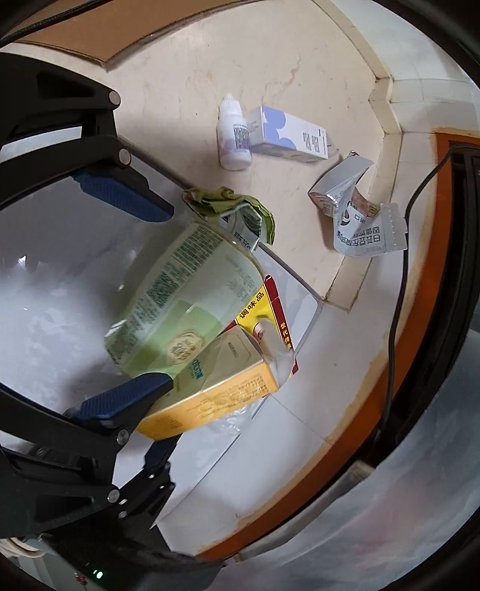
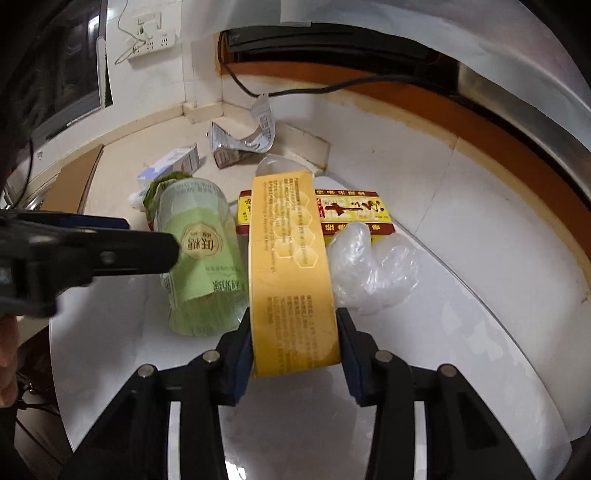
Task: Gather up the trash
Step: 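Grasp the yellow box with the right gripper while the left grasps the green can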
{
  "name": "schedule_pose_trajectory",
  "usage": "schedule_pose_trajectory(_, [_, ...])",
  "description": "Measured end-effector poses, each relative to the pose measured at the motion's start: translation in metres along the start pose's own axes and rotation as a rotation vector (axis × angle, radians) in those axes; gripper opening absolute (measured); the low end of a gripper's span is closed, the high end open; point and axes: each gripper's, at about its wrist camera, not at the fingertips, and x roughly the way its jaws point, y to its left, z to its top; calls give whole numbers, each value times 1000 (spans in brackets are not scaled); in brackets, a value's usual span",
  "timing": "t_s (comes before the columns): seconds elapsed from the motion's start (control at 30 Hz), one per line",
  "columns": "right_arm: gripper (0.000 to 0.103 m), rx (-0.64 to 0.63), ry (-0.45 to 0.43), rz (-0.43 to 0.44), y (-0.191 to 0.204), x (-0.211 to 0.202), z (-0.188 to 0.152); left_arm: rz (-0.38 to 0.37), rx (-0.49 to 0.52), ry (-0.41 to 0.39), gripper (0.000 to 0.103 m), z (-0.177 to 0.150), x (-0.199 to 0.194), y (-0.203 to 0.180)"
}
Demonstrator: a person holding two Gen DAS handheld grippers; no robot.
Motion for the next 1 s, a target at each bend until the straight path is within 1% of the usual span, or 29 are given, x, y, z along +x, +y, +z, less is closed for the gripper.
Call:
schedule_pose_trajectory(0.13, [40, 60, -27, 11, -12, -6, -2, 5, -47, 17, 82, 8, 13, 0])
schedule_pose_trajectory(0.3, [40, 67, -31, 24, -15, -6, -4, 12, -141, 46, 82, 13, 31, 1])
schedule_pose_trajectory(0.37, [40, 70, -33, 23, -15, -5, -5, 1, -172, 43, 82, 13, 35, 1])
schedule_pose_trajectory(0.47, [40, 74, -37, 22, -14, -4, -4, -7, -191, 42, 82, 12, 41, 0])
schedule_pose_trajectory(0.63, [40, 57, -37, 7, -8, -5, -5, -54, -251, 53, 82, 11, 48, 5])
schedule_pose_trajectory(0.73, [39, 73, -36, -1, -9, -4, -4, -64, -257, 56, 78, 10, 53, 2])
schedule_pose_trajectory(0.8, [39, 88, -34, 5, -11, -4, -3, -54, -248, 47, 76, 8, 52, -1])
schedule_pose_trajectory(0.83, [39, 92, -33, 7, -11, -5, -3, -55, -246, 44, 73, 7, 51, -1])
schedule_pose_trajectory(0.93, [39, 102, -31, 15, -9, -9, -6, -93, -252, 37, 65, 1, 43, 1])
schedule_pose_trajectory(1.0, [39, 102, -31, 18, -5, -12, -8, -76, -225, 27, 63, -5, 31, 0])
